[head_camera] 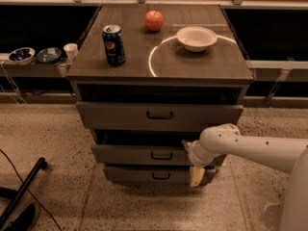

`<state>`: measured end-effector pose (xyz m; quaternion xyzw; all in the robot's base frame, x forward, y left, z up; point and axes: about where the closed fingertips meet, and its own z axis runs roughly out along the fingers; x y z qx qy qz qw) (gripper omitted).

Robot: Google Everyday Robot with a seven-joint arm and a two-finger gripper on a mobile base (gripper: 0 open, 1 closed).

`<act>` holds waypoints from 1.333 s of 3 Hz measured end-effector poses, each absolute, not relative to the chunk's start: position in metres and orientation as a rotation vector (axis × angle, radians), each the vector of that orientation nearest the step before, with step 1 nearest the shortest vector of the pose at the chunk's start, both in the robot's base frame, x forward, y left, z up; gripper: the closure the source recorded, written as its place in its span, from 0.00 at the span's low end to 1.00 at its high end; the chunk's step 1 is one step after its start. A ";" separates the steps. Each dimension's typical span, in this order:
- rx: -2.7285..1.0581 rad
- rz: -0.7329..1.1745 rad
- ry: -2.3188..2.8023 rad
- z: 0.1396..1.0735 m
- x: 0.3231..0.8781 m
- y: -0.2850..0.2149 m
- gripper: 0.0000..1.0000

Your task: Open middle drawer

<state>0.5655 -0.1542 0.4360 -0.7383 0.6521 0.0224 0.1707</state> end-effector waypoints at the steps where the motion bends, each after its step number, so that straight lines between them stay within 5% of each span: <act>1: -2.081 0.090 1.876 0.429 0.577 -0.155 0.00; 3: -2.070 0.129 1.909 0.418 0.585 -0.158 0.00; 4: -2.074 0.145 1.922 0.415 0.588 -0.156 0.15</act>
Offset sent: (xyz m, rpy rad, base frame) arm 0.0301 -0.0012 -0.0180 0.0165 0.0496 -0.0421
